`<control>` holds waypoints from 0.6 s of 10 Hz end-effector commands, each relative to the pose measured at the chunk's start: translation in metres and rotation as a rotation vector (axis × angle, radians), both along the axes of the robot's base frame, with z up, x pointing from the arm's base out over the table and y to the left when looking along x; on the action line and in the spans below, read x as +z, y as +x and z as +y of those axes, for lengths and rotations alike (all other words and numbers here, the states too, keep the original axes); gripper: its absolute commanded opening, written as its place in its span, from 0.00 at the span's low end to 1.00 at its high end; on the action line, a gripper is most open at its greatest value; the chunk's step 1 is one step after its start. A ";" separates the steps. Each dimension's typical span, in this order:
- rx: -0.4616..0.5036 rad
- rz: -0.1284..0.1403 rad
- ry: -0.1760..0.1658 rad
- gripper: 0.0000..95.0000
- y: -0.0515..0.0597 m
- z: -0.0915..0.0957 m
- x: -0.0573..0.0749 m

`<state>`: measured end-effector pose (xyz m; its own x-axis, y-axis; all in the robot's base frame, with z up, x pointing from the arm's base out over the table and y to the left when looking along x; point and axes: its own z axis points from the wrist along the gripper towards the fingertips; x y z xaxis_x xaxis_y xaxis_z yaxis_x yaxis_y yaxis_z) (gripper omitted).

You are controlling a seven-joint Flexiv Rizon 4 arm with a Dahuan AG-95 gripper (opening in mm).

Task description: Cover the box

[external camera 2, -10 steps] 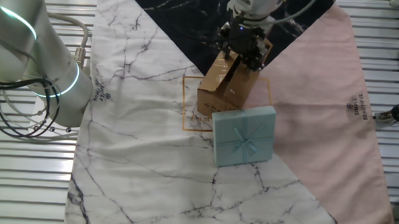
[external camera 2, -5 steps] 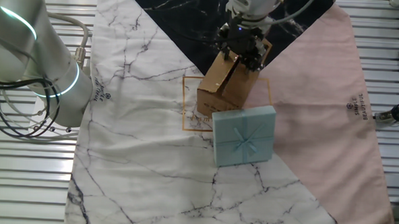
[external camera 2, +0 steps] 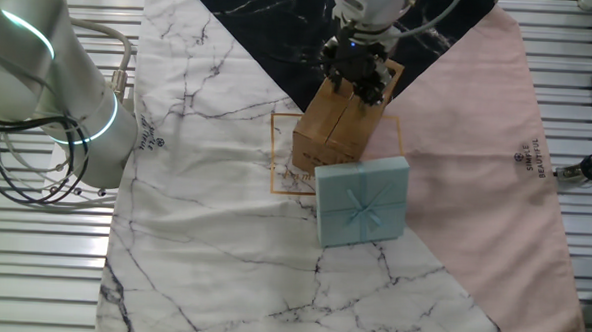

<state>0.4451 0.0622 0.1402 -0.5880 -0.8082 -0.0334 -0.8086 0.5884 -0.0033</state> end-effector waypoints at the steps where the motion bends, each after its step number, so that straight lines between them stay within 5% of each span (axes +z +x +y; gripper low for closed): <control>1: -0.001 0.002 0.001 0.40 0.001 0.000 -0.001; 6: -0.002 -0.003 0.001 0.40 0.001 0.000 -0.003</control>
